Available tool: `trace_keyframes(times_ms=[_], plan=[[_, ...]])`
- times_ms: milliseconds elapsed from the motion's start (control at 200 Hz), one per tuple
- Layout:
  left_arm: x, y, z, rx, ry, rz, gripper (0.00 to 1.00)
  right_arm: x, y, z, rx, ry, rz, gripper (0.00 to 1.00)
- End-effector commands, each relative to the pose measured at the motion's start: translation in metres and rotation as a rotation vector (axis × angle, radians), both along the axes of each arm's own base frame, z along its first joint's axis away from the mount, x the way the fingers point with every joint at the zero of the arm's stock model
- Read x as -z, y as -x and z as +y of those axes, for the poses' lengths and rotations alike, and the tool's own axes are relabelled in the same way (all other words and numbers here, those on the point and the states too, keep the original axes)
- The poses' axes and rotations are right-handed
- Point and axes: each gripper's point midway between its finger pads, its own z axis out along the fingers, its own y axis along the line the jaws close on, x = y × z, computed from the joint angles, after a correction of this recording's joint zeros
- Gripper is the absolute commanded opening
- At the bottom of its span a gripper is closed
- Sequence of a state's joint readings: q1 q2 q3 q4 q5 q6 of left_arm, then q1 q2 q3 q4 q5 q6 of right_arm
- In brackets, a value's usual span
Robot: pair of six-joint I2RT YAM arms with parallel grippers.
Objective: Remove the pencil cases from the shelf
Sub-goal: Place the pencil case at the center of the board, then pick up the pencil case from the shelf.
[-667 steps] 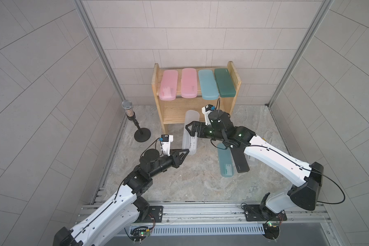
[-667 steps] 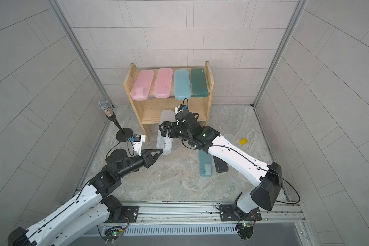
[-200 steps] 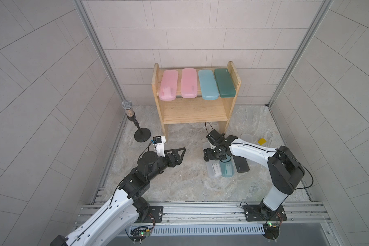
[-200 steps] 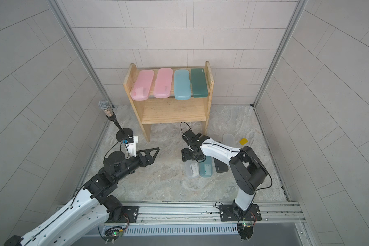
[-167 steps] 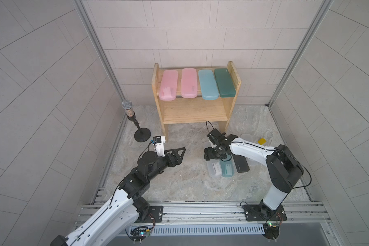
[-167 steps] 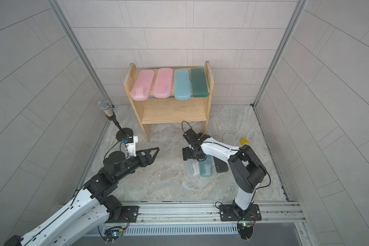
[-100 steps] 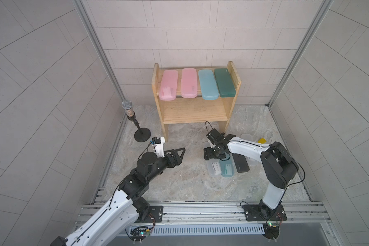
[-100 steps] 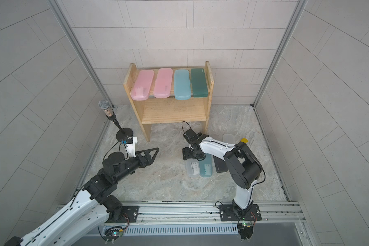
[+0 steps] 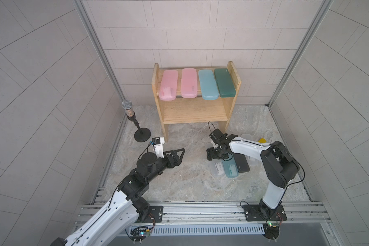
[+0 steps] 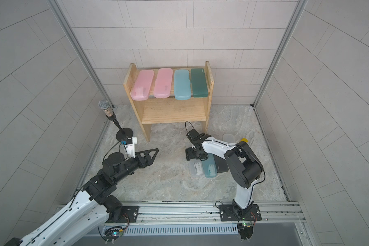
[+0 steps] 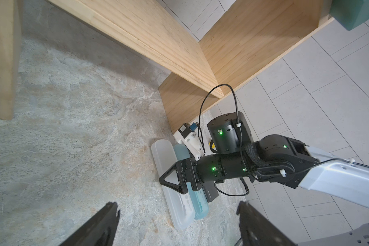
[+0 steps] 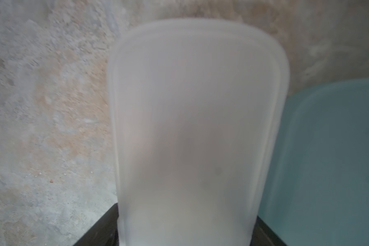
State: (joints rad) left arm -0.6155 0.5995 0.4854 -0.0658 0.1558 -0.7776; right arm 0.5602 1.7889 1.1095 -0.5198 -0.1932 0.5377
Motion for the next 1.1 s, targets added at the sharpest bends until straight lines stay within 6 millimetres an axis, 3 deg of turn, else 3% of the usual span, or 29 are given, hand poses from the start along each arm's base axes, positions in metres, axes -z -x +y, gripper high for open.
trace_keyframes(times_ms=[0, 205, 445, 590, 695, 780, 896, 1096], plan=[[-0.007, 0.0, 0.001, -0.001, 0.009, -0.017, 0.93, -0.008, -0.001, -0.009, -0.007, 0.023, -0.032, 0.8], [-0.013, 0.0, -0.001, 0.007, 0.01, -0.021, 0.94, -0.032, -0.007, -0.006, -0.012, 0.0, -0.086, 0.99], [-0.029, -0.008, -0.006, -0.008, 0.044, 0.0, 0.95, -0.096, -0.01, -0.001, -0.01, -0.065, -0.207, 1.0], [-0.074, -0.023, -0.014, -0.026, 0.144, -0.049, 0.97, -0.139, -0.002, -0.009, 0.019, -0.116, -0.312, 1.0], [-0.11, -0.042, -0.02, -0.045, 0.219, -0.062, 0.99, -0.153, 0.005, -0.021, 0.052, -0.138, -0.36, 1.0], [-0.146, -0.059, -0.024, -0.033, 0.345, -0.09, 0.99, -0.155, 0.014, -0.03, 0.066, -0.141, -0.358, 1.0], [-0.19, -0.081, -0.01, -0.085, 0.499, -0.142, 0.99, -0.152, 0.023, -0.043, 0.086, -0.134, -0.353, 1.0], [-0.24, -0.103, 0.004, -0.119, 0.567, -0.205, 0.99, -0.139, 0.029, -0.059, 0.119, -0.132, -0.325, 1.0]])
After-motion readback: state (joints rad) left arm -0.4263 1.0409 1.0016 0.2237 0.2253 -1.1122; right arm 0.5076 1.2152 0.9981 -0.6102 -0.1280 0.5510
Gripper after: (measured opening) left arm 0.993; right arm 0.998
